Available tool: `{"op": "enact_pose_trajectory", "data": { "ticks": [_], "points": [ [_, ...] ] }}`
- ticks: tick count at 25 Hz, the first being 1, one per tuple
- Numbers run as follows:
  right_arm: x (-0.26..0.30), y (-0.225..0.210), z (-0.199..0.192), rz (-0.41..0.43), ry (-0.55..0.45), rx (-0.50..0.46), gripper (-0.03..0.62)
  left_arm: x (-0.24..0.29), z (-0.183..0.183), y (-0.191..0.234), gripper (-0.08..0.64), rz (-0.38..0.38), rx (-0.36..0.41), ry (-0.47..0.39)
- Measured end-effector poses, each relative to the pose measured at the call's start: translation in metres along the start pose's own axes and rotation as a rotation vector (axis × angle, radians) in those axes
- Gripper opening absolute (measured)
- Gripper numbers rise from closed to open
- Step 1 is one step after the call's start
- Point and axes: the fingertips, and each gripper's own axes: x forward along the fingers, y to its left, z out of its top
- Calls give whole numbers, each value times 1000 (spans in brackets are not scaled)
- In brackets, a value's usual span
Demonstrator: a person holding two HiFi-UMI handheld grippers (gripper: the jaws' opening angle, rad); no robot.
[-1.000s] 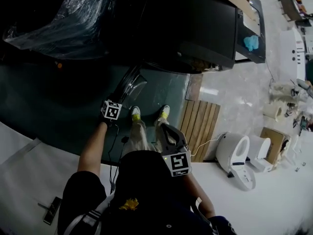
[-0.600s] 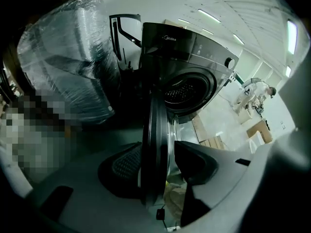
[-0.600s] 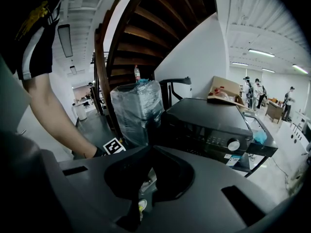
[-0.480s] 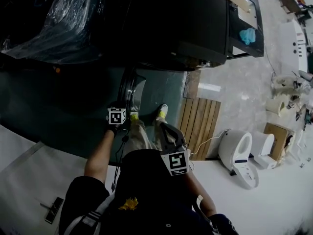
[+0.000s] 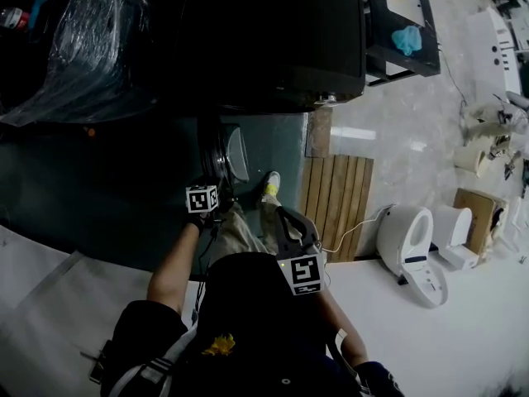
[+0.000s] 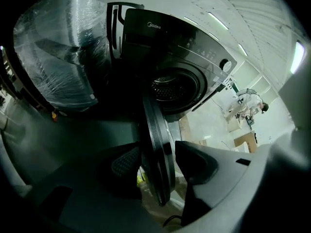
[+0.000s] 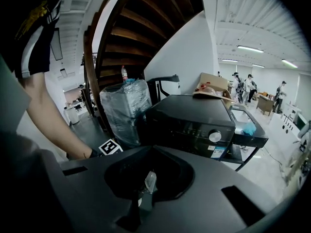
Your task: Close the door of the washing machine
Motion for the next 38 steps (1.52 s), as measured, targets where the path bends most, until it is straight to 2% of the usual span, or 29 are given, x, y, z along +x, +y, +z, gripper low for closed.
{"op": "enact_pose_trajectory", "data": {
  "ticks": [3,8,19,21,24,31,38],
  "points": [
    [-2,-15,-6,-7,8,19,26,9,7,-17,253,-27,-45,24],
    [-6,-37,-14,-5,20,51,26,31,19,-52,267,-85,-73,58],
    [-5,-92,-29,-36,36,102,26,67,60,-110,273,-155,-176,34],
    [-5,-102,-34,-42,45,111,26,72,67,-119,275,-181,-224,27],
    [-5,-115,-45,-49,67,128,26,81,78,-130,265,-223,-348,18],
    [-6,-136,-55,-63,83,156,26,101,106,-149,284,-316,-484,-28],
    [-3,-148,-62,-60,95,175,26,120,137,-166,302,-361,-596,-76]
  ]
}}
